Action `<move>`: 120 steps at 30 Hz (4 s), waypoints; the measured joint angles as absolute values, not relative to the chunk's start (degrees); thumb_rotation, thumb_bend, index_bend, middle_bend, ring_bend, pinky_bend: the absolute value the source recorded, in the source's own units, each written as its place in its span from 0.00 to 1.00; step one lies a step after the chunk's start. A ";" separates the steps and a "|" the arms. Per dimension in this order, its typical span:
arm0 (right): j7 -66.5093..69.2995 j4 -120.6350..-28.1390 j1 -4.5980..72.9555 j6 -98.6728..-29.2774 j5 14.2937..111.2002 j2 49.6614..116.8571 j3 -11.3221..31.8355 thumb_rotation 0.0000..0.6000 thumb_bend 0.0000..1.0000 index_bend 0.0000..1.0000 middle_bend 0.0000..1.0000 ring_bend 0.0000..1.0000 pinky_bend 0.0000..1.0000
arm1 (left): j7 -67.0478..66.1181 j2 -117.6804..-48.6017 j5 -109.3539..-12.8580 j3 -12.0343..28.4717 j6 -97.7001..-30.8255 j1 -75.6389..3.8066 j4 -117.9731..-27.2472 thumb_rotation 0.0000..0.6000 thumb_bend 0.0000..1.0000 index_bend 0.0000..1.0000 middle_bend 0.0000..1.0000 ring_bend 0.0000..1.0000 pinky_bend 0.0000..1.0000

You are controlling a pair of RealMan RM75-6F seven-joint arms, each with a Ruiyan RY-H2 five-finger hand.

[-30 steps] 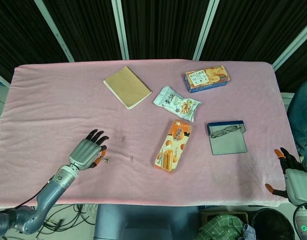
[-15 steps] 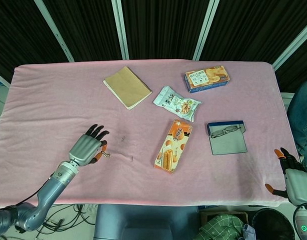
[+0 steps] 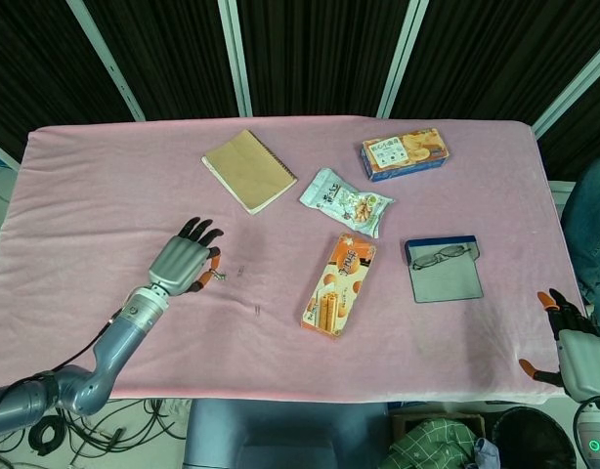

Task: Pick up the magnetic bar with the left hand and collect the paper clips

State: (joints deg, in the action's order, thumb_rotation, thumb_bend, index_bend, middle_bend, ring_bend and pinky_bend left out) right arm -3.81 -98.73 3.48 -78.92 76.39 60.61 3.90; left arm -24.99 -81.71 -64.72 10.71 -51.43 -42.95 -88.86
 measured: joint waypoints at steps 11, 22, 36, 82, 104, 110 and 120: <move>-3.73 -98.72 3.49 -78.88 76.29 60.58 3.94 1.00 0.08 0.00 0.00 0.07 0.18 | -24.81 -85.95 -62.29 11.67 -48.86 -46.45 -83.21 1.00 0.43 0.56 0.15 0.00 0.00; -3.75 -98.80 3.48 -78.87 76.30 60.54 3.91 1.00 0.08 0.00 0.00 0.07 0.18 | -24.59 -87.76 -62.14 11.12 -48.87 -47.82 -80.86 1.00 0.43 0.56 0.15 0.00 0.00; -3.78 -98.72 3.48 -78.90 76.34 60.55 3.91 1.00 0.08 0.00 0.00 0.07 0.18 | -24.00 -89.15 -62.68 10.17 -49.06 -48.73 -78.93 1.00 0.43 0.56 0.15 0.00 0.00; -3.97 -98.75 3.51 -78.91 76.23 60.71 3.94 1.00 0.08 0.00 0.00 0.07 0.18 | -24.88 -85.08 -62.10 7.10 -49.82 -49.43 -96.16 1.00 0.43 0.56 0.15 0.00 0.00; -3.93 -98.79 3.49 -78.98 76.27 60.71 3.94 1.00 0.08 0.00 0.00 0.07 0.18 | -24.71 -85.90 -61.60 6.25 -50.46 -49.78 -93.49 1.00 0.43 0.56 0.15 0.00 0.00; -3.91 -98.81 3.49 -78.94 76.29 60.70 3.92 1.00 0.08 0.00 0.00 0.07 0.18 | -23.42 -85.90 -62.36 6.39 -50.97 -49.56 -93.38 1.00 0.43 0.56 0.15 0.00 0.00; -3.96 -98.87 3.50 -78.89 76.18 60.67 3.93 1.00 0.08 0.00 0.00 0.07 0.18 | -21.40 -86.12 -63.00 6.59 -51.47 -48.99 -91.53 1.00 0.43 0.56 0.15 0.00 0.00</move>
State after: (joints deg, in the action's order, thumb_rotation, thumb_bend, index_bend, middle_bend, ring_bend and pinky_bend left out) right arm -3.96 -98.87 3.50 -78.89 76.18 60.67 3.93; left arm -21.40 -86.12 -63.00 6.59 -51.47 -48.99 -91.53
